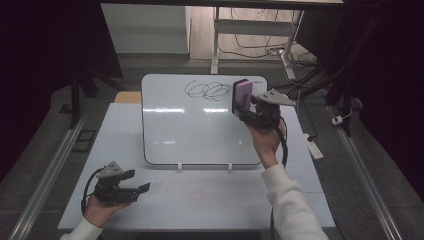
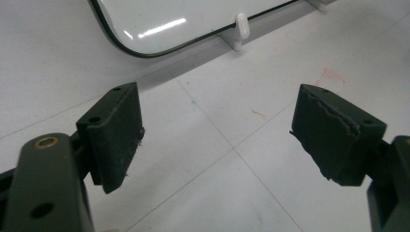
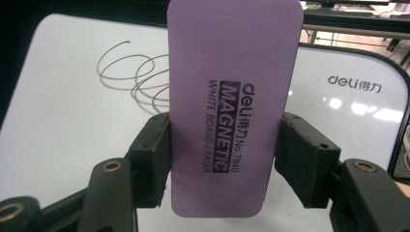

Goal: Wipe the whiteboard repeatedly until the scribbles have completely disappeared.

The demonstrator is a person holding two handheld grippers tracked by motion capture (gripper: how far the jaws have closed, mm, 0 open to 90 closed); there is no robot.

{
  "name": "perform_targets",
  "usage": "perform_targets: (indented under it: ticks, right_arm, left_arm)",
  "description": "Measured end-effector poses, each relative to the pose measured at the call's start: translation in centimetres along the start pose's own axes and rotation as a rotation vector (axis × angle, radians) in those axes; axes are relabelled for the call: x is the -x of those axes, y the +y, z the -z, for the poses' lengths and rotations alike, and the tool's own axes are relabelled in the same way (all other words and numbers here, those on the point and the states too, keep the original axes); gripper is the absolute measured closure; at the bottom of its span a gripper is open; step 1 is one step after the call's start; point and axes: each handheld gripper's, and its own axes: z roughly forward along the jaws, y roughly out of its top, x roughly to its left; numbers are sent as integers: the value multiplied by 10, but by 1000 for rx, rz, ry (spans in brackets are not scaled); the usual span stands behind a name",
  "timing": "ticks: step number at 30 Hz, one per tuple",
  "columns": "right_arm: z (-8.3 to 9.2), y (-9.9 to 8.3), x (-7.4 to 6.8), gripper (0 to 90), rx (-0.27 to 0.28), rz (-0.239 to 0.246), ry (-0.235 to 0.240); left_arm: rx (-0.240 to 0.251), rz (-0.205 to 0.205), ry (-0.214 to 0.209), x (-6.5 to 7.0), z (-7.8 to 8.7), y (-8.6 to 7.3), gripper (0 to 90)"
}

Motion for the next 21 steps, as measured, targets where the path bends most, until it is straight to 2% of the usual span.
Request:
perform_targets:
  ticks: [15,18,21]
  right_arm:
    - [-31,8,-3,409,-9,-17,-41]
    - [-37,9,-9,410,-26,5,-54]
    - [-44,10,-16,411,-44,20,-42]
  left_arm:
    - [-7,-1,-4,0,-2,0,191]
    - [-8,-1,-3,0,-2,0,191]
    - [-9,0,-1,0,-3,0,190]
